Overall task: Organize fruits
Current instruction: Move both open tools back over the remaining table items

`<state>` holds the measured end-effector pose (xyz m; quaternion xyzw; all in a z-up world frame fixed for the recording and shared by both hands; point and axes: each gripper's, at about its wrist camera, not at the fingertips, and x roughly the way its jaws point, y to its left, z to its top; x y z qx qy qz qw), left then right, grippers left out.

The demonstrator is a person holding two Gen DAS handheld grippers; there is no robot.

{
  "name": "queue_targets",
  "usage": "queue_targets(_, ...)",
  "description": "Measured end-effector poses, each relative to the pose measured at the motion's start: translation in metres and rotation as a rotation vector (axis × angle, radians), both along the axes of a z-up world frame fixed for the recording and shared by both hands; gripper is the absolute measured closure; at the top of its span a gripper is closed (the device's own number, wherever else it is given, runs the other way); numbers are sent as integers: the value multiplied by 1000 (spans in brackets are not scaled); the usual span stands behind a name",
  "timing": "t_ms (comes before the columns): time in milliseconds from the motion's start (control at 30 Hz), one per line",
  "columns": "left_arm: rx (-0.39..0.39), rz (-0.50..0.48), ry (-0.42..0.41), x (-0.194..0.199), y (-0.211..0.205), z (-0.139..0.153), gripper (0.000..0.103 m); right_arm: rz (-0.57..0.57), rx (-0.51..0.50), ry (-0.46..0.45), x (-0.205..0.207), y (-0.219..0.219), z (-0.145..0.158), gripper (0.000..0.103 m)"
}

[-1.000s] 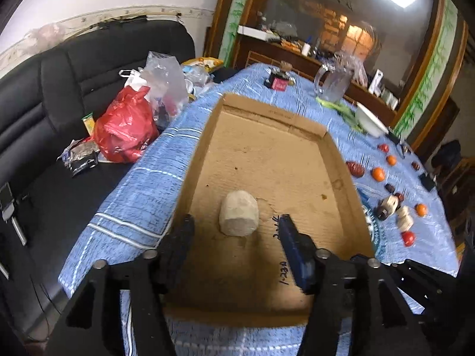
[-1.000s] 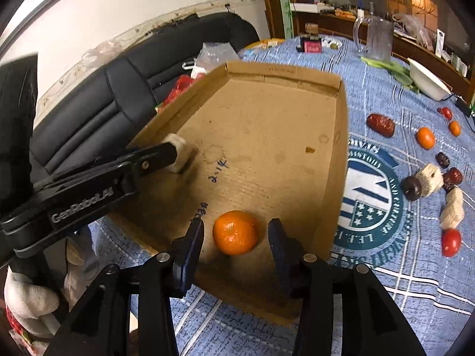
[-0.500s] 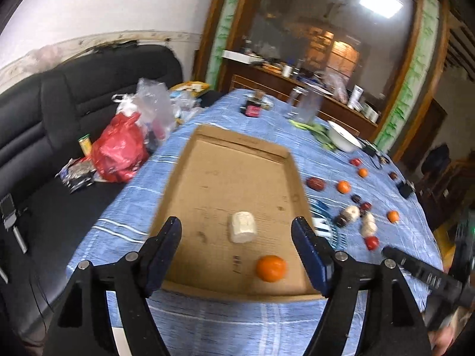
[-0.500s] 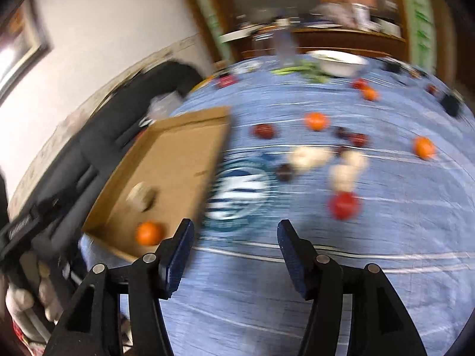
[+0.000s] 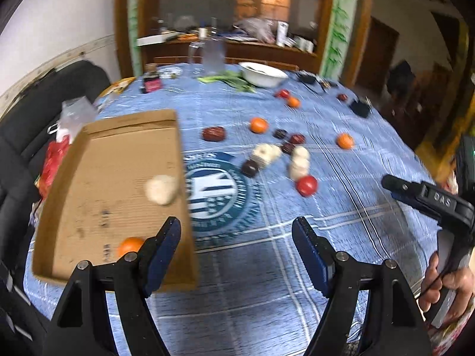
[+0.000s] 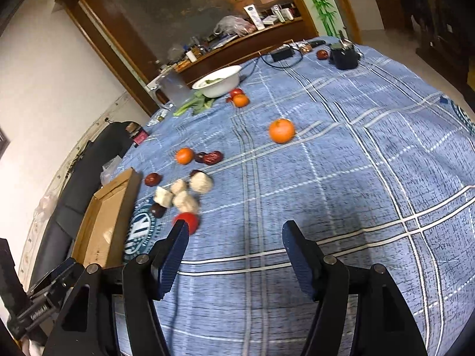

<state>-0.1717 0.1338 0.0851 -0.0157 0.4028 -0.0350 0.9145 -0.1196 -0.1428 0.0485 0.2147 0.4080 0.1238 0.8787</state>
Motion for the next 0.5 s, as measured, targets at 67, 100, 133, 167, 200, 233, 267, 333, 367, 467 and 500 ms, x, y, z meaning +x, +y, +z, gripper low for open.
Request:
queue_targets(67,8,-15,19,7,-8,-7,26,0,9,19,4,-4,-9,33)
queue_targets(100,7,-19,31,11,-10,-10,26,0,14,27,5,-6,-14,33)
queue_targets(133,4,-21,42,15,-11,-13,26,1,18,35,6,-10,-17,33)
queue_targets(167,-1,-23,56,20,-14,-16,26,1,20,44,9,-11,-20,33)
queue_targets(200,-8,-26,68,25,-16,-19,27,2,21,52,11,-13,-23,33)
queue_targets(233,-16,-30,80,30,-18,-22,27,3,21,59,14,-14,-24,33)
queue_targets(267,-22,-32,86,33,-20,-24,26,7,19,67,18,-16,-24,33)
queue_targets(333,-31,-39,96,42,-25,-28,27,11,6,74,25,-18,-24,33)
queue_targets(367,-33,-43,98,45,-27,-29,27,12,-7,77,29,-18,-23,33)
queue_targets(467,-48,-72,111,55,-36,-37,27,17,-48,91,46,-21,-21,33)
queue_targets(500,-52,-78,116,58,-39,-39,27,18,-61,93,50,-21,-20,33)
